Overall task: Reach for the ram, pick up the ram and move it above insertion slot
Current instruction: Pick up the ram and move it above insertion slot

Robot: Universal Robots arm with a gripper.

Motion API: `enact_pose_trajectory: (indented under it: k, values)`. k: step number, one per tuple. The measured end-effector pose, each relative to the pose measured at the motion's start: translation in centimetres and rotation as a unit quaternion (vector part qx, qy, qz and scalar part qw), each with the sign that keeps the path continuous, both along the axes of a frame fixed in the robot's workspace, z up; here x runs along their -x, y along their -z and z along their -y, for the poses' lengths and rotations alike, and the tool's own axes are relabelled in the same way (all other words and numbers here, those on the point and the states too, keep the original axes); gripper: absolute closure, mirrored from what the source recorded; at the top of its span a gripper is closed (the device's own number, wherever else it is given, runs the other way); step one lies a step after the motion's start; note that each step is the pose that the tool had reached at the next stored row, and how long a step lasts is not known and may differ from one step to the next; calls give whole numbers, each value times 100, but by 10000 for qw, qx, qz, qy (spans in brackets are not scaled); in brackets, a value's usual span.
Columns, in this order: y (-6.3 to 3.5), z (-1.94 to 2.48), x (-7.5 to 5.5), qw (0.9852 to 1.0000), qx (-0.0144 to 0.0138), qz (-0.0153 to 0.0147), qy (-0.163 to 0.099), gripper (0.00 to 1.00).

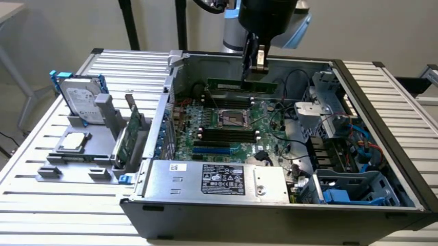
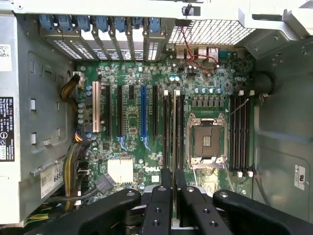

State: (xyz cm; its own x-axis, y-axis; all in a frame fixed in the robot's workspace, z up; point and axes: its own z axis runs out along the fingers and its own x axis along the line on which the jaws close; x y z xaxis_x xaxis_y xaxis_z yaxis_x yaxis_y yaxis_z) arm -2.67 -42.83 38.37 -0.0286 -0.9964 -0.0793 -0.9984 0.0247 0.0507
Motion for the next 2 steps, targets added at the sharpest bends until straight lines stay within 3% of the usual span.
enact_pose_trajectory:
  k: [2]
  values:
    - [0,0,0,10000,0,0,0,86]
